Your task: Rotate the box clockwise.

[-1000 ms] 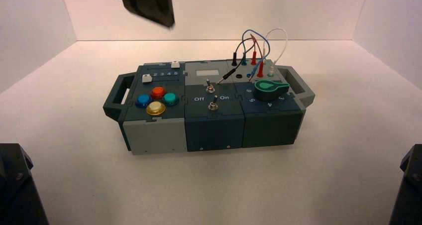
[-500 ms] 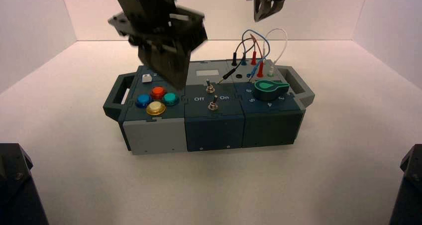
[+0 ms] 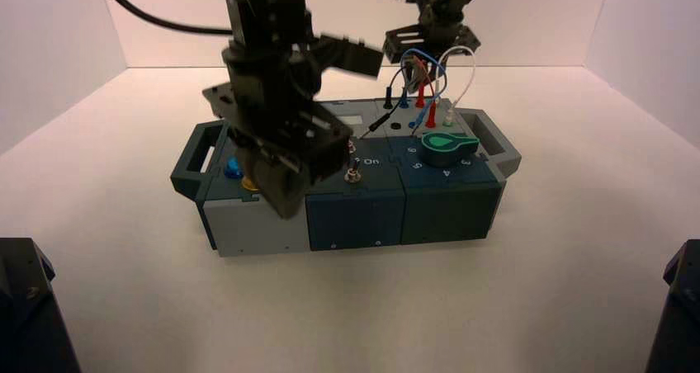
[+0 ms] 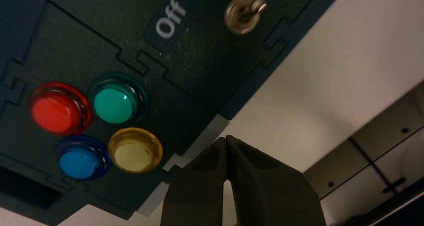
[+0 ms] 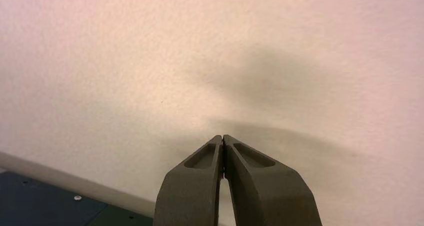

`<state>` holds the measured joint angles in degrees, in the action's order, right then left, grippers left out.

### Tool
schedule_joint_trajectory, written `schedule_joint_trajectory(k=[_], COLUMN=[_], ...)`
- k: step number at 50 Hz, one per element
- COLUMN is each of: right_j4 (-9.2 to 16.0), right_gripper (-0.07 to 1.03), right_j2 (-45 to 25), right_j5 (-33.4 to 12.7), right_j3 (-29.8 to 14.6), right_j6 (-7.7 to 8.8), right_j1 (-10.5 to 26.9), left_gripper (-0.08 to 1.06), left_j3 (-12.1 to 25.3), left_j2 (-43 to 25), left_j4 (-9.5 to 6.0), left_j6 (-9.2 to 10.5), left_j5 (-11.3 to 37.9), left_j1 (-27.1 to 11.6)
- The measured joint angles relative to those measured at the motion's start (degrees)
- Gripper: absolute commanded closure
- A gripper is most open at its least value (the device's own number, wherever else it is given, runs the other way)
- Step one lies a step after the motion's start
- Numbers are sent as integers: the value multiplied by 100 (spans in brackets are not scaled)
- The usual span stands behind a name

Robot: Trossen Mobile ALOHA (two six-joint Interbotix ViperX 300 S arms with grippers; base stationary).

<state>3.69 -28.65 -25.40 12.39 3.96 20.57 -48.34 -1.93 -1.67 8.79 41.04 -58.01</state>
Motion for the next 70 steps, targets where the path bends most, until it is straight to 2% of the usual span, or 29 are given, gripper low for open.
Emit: schedule_joint_trajectory(k=[7, 17, 38, 45, 47, 53, 56, 70], right_j4=[0, 0, 0, 0, 0, 0, 0, 158], right_gripper=[98, 98, 98, 98, 98, 98, 98, 98], right_j2=[-44, -18, 571, 747, 800, 888, 958, 1187], right_j5=[-246, -765, -1222, -1248, -1266, -1283, -1301, -1301], right_j3=[-26, 97, 545, 712, 773, 914, 1037, 1459], right_j6=[9, 9, 0, 0, 0, -9, 0, -9], right_j1=[132, 149, 114, 114, 97, 97, 97, 105], left_gripper=[101, 101, 101, 101, 101, 101, 101, 101], left_j3=[9, 123, 343, 343, 352, 343, 352, 439], left_j2=[-123, -290, -501, -589, -642, -686, -703, -782], left_j4=[26, 211, 519, 721, 835, 958, 1099, 1441], left_j6=[0, -9, -18, -26, -26, -18, -18, 9], left_j5=[18, 26, 44, 53, 53, 53, 44, 9], left_j1=[0, -26, 35, 299, 519, 791, 1011, 1714])
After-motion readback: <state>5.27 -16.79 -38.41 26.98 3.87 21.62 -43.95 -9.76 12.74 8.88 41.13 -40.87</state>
